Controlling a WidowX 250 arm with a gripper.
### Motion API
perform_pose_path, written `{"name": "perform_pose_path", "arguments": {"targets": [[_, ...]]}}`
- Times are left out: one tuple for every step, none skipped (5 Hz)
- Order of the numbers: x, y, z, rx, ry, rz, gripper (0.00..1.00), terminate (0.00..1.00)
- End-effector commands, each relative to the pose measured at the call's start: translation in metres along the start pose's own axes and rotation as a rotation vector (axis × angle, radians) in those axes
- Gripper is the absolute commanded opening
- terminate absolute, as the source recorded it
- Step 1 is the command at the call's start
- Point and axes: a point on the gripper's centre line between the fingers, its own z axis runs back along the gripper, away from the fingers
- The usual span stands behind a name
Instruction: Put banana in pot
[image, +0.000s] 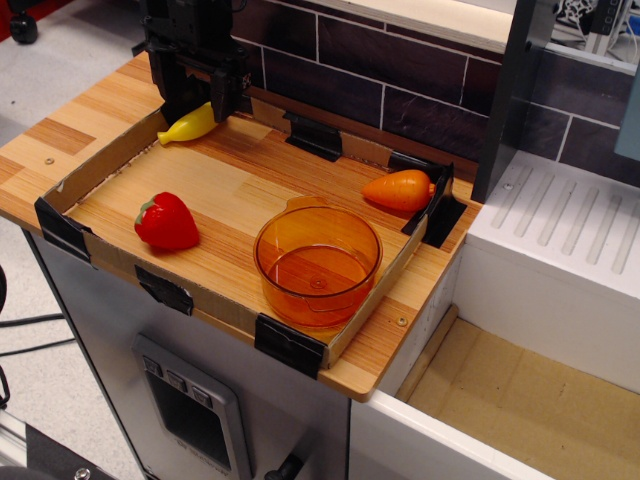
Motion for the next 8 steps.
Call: {"name": "perform_pose_path", "arguments": {"targets": [[0.015,0.006,0.006,0.014,-0.051,-0.029,1.0,0.0],[0.016,0.007,-0.002,0.01,-0.036,-0.033,1.0,0.0],[0.016,0.007,-0.009,-0.004,-0.021,-0.023,1.0,0.0],[0.012,0.005,-0.009,0.01,0.008,-0.085,0.0,0.0],[0.008,0.002,-0.004,0.028,0.03,-0.102,0.0,0.0],[0.004,-0.001,0.007,0.035,0.023,-0.109,0.0,0.0],[-0.001,-0.013,0.026,-0.005,0.021,-0.102,0.0,0.0],[-0.009,-0.029,0.041,0.025,-0.018,-0.071,0.0,0.0]]}}
